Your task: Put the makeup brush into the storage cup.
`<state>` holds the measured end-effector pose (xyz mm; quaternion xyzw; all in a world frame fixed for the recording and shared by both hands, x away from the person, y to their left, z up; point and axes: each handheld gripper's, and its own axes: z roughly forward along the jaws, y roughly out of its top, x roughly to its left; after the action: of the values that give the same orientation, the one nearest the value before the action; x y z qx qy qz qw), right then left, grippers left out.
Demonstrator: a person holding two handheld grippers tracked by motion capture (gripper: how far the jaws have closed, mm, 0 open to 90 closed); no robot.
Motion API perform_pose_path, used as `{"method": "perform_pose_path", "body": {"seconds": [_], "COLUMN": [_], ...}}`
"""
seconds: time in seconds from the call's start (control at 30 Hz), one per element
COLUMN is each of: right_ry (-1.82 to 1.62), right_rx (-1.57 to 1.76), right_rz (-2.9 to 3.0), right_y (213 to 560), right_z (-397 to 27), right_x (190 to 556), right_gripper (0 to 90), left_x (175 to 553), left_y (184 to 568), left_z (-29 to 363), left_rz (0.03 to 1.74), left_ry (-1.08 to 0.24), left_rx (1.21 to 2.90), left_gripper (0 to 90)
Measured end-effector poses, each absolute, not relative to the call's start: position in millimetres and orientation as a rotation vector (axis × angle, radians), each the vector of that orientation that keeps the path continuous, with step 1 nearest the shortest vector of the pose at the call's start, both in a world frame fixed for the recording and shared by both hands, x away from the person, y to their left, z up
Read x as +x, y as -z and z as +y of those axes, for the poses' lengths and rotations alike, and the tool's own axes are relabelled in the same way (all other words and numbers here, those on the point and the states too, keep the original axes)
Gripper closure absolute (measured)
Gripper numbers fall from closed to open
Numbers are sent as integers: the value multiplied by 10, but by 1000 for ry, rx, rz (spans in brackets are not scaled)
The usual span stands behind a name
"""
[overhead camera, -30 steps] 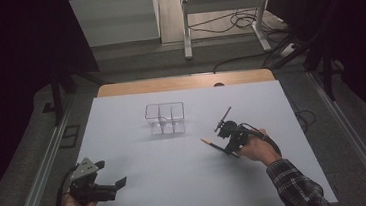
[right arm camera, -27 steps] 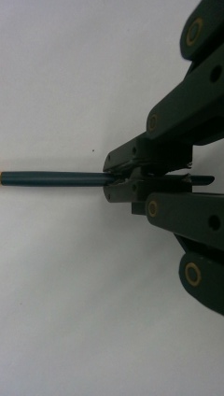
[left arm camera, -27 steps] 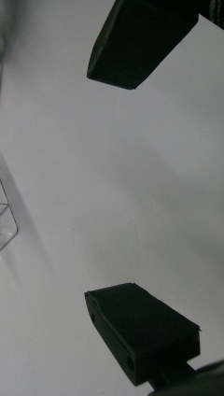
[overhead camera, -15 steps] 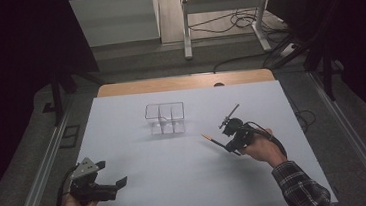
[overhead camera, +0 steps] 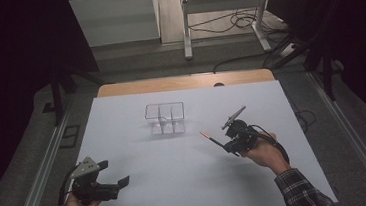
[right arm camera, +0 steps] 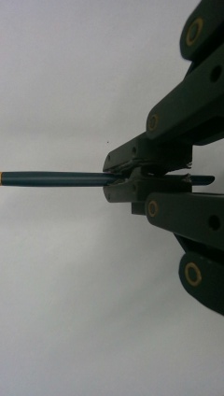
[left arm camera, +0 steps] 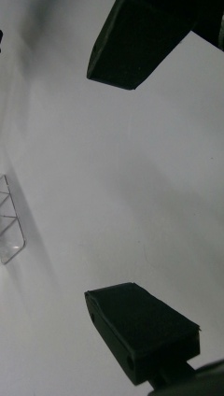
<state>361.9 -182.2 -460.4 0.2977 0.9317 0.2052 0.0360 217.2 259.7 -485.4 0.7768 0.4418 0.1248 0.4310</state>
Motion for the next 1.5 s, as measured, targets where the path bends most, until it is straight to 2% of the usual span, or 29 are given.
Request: {"method": "perform_pose_path", "body": {"seconds": [0.23, 0.53, 0.83, 1.5], "right_ry": [-714, -803, -891, -1053], "right_rx": [900, 889, 884, 857], "right_rz": [2825, 2774, 2728, 2613], "right_y": [4547, 4533, 4542, 4436], "right_z": [-1835, -1855, -1851, -1837], "right_x": [3532, 3425, 3331, 3073], "right_gripper": [848, 847, 847, 847], "left_x": [2178, 2169, 2167, 2307], "left_y": [4819, 4787, 4764, 4617], "left_z": [2580, 2459, 2475, 2344], "left_rz": [1095, 1063, 1079, 1015], "left_ry": [-277, -298, -302, -197], "left_rx": [1894, 1918, 1861, 1727], "left_gripper": [12, 32, 55, 51]}}
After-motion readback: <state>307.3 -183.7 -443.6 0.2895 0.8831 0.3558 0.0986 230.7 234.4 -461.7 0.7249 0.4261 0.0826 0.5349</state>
